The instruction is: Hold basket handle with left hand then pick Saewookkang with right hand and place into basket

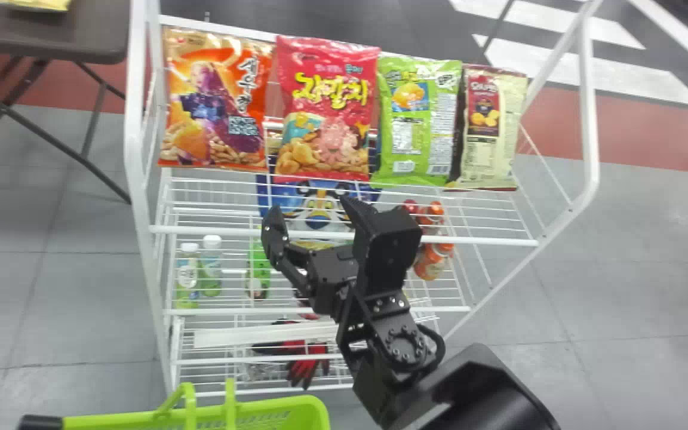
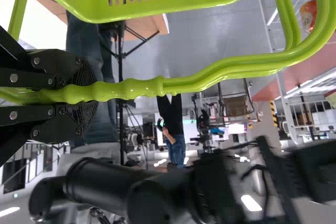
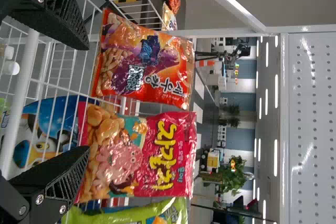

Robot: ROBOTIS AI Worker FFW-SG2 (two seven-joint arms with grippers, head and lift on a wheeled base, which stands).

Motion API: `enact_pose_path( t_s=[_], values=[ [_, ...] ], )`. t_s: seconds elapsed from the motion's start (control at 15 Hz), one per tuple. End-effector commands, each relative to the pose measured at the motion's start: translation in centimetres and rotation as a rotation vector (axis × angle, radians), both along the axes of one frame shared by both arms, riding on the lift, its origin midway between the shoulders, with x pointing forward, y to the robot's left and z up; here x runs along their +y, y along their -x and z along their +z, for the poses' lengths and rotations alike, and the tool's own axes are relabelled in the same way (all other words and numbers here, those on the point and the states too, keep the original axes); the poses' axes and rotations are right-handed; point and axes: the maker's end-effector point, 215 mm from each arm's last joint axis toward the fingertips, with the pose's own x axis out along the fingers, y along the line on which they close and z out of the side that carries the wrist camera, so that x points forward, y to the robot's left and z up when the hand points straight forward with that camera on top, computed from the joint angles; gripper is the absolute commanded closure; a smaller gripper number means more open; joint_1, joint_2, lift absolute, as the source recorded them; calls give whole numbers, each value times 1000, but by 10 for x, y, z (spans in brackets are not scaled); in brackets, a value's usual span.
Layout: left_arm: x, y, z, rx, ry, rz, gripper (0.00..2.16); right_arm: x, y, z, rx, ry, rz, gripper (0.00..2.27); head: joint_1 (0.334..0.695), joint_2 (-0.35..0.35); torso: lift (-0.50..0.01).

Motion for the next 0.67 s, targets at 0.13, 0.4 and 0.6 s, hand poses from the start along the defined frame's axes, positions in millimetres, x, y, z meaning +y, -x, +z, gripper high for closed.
enact_pose_path(
  t_s=[0.13,0.4,0.6],
  values=[
    [2,6,-5,21,-1,-17,1993,38,-70,4,-47,-14,18,147,695,-162,-20],
    [3,10,-11,51,4,-16,1990,59,-117,2,-42,-53,48,147,695,-94,-20],
    [4,12,-15,70,7,-13,1993,64,-147,3,-51,-42,52,147,695,-69,-20]
  ],
)
